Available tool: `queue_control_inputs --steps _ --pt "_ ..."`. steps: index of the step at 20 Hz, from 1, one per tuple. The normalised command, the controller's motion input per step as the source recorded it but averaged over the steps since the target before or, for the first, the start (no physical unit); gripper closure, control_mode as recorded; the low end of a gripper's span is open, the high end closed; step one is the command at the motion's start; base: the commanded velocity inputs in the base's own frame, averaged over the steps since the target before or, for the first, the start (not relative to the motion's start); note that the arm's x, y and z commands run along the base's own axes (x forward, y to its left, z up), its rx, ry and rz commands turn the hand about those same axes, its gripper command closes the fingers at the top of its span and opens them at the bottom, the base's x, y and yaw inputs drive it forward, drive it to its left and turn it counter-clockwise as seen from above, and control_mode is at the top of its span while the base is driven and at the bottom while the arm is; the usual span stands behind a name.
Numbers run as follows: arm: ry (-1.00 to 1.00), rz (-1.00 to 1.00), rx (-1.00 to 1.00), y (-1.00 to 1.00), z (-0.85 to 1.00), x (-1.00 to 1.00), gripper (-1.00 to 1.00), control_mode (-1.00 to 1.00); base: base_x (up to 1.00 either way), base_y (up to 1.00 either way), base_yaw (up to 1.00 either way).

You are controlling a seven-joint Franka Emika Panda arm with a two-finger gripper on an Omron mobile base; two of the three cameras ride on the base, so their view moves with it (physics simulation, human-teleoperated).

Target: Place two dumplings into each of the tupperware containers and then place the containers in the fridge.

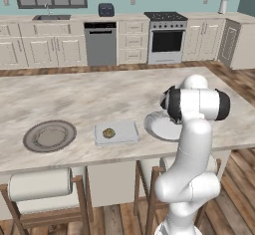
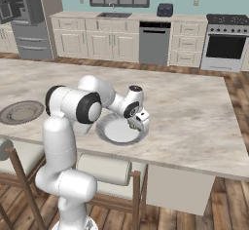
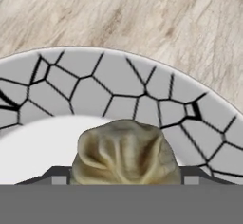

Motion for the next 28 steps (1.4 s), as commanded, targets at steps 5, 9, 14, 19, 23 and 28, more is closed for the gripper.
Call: queue_control_inputs --steps 5,9,14,19,23,28 --pt "0.05 0.06 0.01 0.44 0.37 0.0 1.0 -1.0 0.0 0.0 0.0" --pt "0.01 0.07 0.0 0.85 0.34 -0.22 1.0 -1.0 0.0 0.0 0.0" --pt "0.04 0.17 -0.02 1.0 0.01 -0.23 1.0 -1.0 0.0 0.0 0.0" --pt "0.06 0.21 -0.01 1.0 -0.05 0.07 1.0 -1.0 0.0 0.0 0.0" --pt "0.09 0.24 0.0 1.0 0.0 0.28 1.0 -1.0 0.0 0.0 0.0" --pt "0.09 0.18 0.0 1.0 -0.09 0.28 1.0 -1.0 0.0 0.0 0.0"
